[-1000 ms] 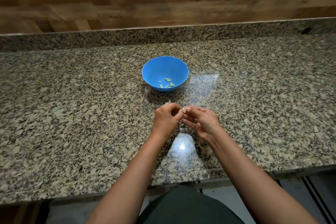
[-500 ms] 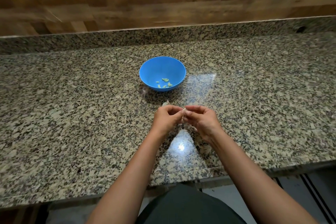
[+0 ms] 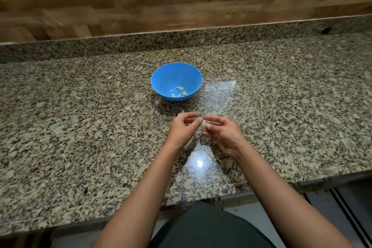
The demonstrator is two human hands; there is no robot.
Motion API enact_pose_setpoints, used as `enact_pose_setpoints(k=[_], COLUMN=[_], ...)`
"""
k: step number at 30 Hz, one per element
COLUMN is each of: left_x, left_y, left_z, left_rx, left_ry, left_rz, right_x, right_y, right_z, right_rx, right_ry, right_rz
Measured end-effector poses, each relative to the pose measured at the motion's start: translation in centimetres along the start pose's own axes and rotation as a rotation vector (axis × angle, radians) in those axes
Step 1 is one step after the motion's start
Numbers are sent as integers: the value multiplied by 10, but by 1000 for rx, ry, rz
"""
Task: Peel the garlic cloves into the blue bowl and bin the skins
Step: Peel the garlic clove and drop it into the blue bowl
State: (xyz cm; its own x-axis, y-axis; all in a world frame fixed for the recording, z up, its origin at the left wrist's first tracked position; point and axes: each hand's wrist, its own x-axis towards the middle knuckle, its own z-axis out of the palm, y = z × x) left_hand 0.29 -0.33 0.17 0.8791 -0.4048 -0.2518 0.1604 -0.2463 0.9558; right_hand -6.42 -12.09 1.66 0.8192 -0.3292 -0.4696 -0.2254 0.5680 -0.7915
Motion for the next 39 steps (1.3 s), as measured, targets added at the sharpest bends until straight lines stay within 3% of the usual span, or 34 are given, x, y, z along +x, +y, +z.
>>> enact_pose_setpoints(k=[3,9,15,20,28,33,39], left_x=[0,1,2,-1,1,-3,-2], left_y=[4,4,1,7,4,7,7], left_z=[-1,-3,-8,-2,0,2,1], left_rx=[-105,-247,84,-7,-101,-47,-35], left_ry=[-100,-92,15,-76,-16,13,-108], left_rz=[-62,-98,4,102,45,118,156], right_x=[-1,-2,-1,0,1,2,2], right_y=[0,-2,-6,-5,-5,-4,-6], right_z=[3,4,-4,-4,-8,-4,-3], right_rx=[-36,20,137,150,110,83,40], right_ry=[-35,-52,-93,-115,-161,-139,-88], right_rz=[-17,-28,68,66,21,-9,-3])
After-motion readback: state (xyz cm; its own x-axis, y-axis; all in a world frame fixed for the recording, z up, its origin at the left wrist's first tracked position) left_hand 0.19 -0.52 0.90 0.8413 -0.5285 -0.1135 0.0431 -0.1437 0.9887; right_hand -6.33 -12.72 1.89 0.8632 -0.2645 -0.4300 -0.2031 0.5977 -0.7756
